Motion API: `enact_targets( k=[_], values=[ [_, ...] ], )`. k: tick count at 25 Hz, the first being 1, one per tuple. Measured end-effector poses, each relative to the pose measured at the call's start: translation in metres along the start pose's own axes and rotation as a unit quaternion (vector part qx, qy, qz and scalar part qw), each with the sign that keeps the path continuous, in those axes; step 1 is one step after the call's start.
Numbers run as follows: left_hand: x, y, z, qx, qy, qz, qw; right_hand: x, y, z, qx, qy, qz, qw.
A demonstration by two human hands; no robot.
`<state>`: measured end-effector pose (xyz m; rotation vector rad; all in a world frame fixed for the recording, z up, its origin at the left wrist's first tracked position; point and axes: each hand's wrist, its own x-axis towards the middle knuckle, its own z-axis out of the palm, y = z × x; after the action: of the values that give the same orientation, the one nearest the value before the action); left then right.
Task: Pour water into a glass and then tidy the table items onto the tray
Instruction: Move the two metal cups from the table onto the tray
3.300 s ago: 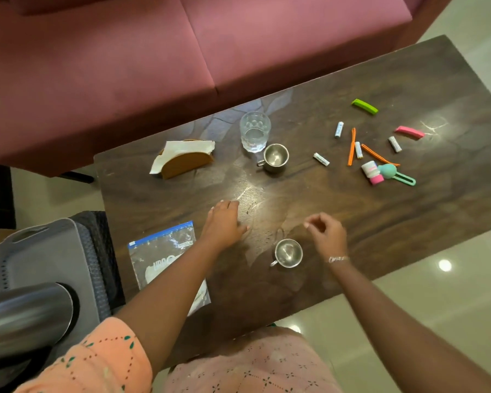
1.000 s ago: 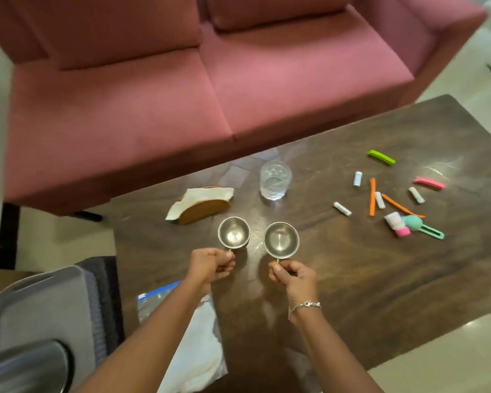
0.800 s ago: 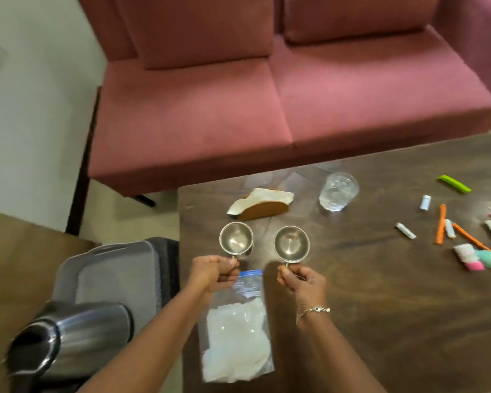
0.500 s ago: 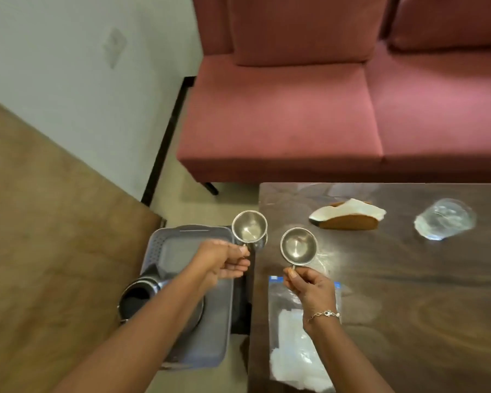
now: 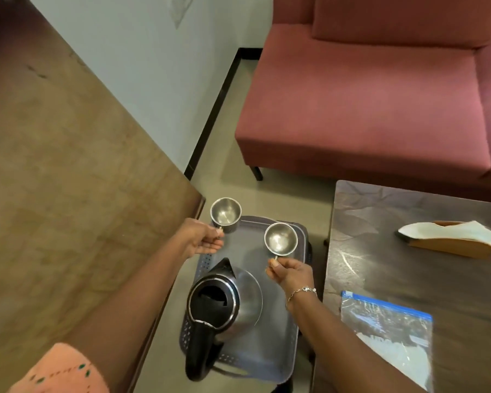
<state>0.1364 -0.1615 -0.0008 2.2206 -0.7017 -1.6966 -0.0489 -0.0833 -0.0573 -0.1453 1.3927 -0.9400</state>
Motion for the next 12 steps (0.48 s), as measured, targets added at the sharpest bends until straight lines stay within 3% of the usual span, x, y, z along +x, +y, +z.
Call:
enact_targets(
  k=[7, 12],
  values=[
    [0.064, -0.034, 0.007, -0.048, -0.003, -0.081, 0.996, 0.061, 0.022, 0.033, -0.045, 0.019, 0.021, 0.999],
    [0.093, -0.056, 0.013, -0.07, 0.02, -0.087, 0.994, 0.083, 0.039, 0.042, -0.07, 0.027, 0.057, 0.996]
  ],
)
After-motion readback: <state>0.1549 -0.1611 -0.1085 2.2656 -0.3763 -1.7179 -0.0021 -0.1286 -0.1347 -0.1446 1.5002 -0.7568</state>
